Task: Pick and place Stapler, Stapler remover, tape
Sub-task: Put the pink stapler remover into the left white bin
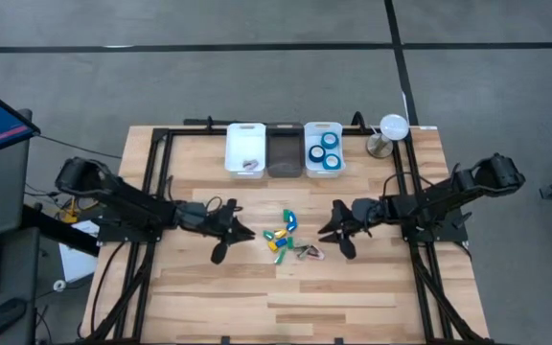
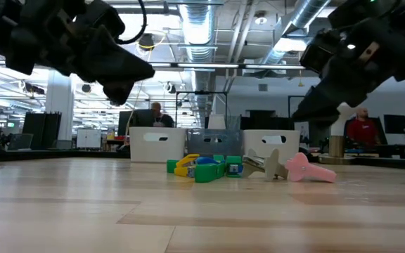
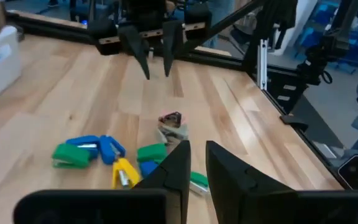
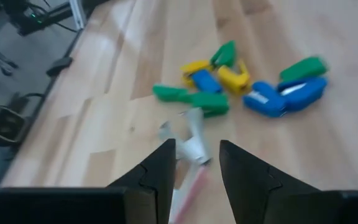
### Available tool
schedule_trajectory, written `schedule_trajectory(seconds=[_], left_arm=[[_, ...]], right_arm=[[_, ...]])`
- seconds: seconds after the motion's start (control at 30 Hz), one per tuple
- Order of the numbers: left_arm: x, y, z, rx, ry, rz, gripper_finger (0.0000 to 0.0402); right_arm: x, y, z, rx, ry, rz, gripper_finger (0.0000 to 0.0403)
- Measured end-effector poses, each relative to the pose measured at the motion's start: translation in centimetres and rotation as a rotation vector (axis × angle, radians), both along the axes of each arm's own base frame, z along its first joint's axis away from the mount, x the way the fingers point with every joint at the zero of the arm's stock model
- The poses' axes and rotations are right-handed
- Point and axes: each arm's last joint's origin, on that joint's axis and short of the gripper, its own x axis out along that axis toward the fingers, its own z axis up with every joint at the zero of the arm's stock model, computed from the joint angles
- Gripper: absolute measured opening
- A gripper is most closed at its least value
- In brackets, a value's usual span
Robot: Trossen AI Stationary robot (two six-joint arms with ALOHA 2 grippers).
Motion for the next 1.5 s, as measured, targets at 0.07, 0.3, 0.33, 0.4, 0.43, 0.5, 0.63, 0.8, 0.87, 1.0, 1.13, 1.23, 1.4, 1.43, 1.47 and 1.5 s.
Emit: schedule_trajectory(seconds=[0.07, 0.3, 0.33, 0.4, 0.43, 0.5, 0.63, 0.8, 0.87, 1.0, 1.13, 1.23, 1.4, 1.43, 1.47, 1.5], left_arm=[[0.3, -0.3, -0.7, -0.009, 0.008, 0.017, 0.0042], [1.2, -0.7, -2.1, -0.016, -0.042, 0.061, 0.0038], [1.4, -0.7, -2.1, -0.018, -0.048, 0.061, 0.0038], [1.7, -0.8, -2.0, -0.02, -0.056, 0.06, 0.0038], [1.8, -0.8, -2.0, -0.02, -0.06, 0.061, 0.0038], [2.0, -0.9, -1.9, -0.01, -0.062, 0.059, 0.0037], [2.1, -0.9, -1.8, -0.001, -0.07, 0.056, 0.0038], [2.1, -0.9, -1.8, 0.0, -0.07, 0.056, 0.0039], [2.1, -0.9, -1.8, 0.003, -0.071, 0.056, 0.0039], [2.1, -0.9, -1.8, 0.003, -0.071, 0.055, 0.0039], [2.1, -0.9, -1.8, 0.003, -0.071, 0.055, 0.0039], [2.1, -0.9, -1.8, 0.003, -0.071, 0.055, 0.0039], [2.1, -0.9, -1.8, 0.003, -0.07, 0.055, 0.0039], [2.1, -0.9, -1.8, 0.004, -0.07, 0.055, 0.0039], [2.1, -0.9, -1.8, 0.003, -0.07, 0.055, 0.0039], [2.1, -0.9, -1.8, 0.004, -0.07, 0.055, 0.0039]], right_arm=[[-0.1, 0.5, -0.1, 0.029, 0.016, 0.003, 0.0117], [-0.4, 1.3, -0.2, 0.013, 0.025, -0.014, 0.0117], [-0.4, 1.3, -0.2, 0.004, 0.023, -0.026, 0.0117], [-0.3, 1.3, -0.2, -0.024, 0.016, -0.037, 0.0117], [-0.3, 1.2, -0.2, -0.042, 0.012, -0.043, 0.0117], [-0.4, 1.1, -0.2, -0.082, 0.012, -0.063, 0.0117], [-0.4, 1.3, -0.9, -0.126, 0.049, -0.088, 0.0117], [-0.1, 2.3, -2.4, -0.141, 0.084, -0.05, 0.0117], [0.1, 2.5, -3.0, -0.147, 0.091, -0.039, 0.0117], [0.3, 2.6, -4.0, -0.153, 0.109, -0.038, 0.0117], [0.8, 2.7, -4.3, -0.156, 0.12, -0.037, 0.0117], [1.3, 2.9, -4.2, -0.153, 0.117, -0.035, 0.0117], [1.6, 3.0, -3.8, -0.146, 0.102, -0.033, 0.0117], [1.6, 3.0, -3.8, -0.146, 0.102, -0.033, 0.0117], [1.7, 3.0, -3.7, -0.145, 0.1, -0.033, 0.0117], [1.8, 3.1, -3.7, -0.145, 0.097, -0.033, 0.0117]])
